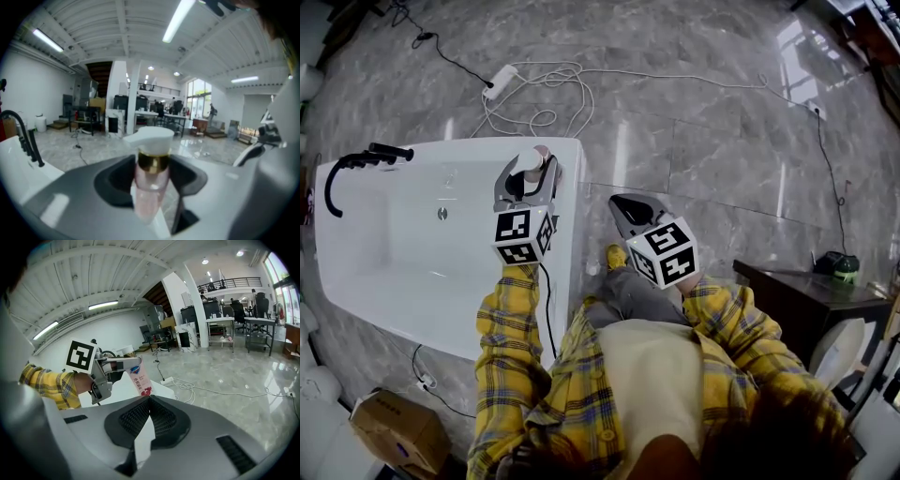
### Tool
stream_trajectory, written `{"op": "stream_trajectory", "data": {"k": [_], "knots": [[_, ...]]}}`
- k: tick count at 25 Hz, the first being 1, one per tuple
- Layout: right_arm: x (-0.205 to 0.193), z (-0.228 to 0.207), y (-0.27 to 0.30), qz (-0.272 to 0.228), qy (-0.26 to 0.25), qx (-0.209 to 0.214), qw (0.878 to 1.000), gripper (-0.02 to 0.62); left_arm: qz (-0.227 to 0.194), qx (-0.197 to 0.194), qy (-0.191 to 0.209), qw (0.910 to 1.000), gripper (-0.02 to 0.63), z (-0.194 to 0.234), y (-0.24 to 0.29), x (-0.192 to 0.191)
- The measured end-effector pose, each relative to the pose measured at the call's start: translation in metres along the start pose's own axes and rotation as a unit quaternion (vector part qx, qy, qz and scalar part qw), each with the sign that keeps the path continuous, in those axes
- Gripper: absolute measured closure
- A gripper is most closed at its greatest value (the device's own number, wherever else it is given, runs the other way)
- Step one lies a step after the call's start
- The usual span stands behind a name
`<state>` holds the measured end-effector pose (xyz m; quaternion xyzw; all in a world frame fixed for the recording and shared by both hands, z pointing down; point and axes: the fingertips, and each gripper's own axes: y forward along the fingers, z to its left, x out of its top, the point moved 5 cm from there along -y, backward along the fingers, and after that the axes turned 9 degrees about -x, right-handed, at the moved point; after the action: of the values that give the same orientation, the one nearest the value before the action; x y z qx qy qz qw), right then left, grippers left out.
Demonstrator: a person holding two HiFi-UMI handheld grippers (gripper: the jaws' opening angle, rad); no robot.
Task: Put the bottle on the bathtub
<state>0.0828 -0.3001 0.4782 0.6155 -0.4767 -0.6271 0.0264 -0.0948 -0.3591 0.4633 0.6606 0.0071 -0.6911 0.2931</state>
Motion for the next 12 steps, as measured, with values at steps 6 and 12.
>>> {"op": "stream_trajectory", "data": {"k": [6, 12], "knots": [[-0.005, -0.01, 0.005, 0.008, 0.006, -0.002, 1.0, 0.581, 0.001, 0.005, -0.001, 1.0, 0.388, 0.012, 0.027, -0.005], [-0.008, -0.018, 0.007, 0.013, 0.007, -0.007, 1.0, 0.581, 0.003, 0.012, -0.004, 0.9999, 0.388, 0.02, 0.047, -0.01]]}}
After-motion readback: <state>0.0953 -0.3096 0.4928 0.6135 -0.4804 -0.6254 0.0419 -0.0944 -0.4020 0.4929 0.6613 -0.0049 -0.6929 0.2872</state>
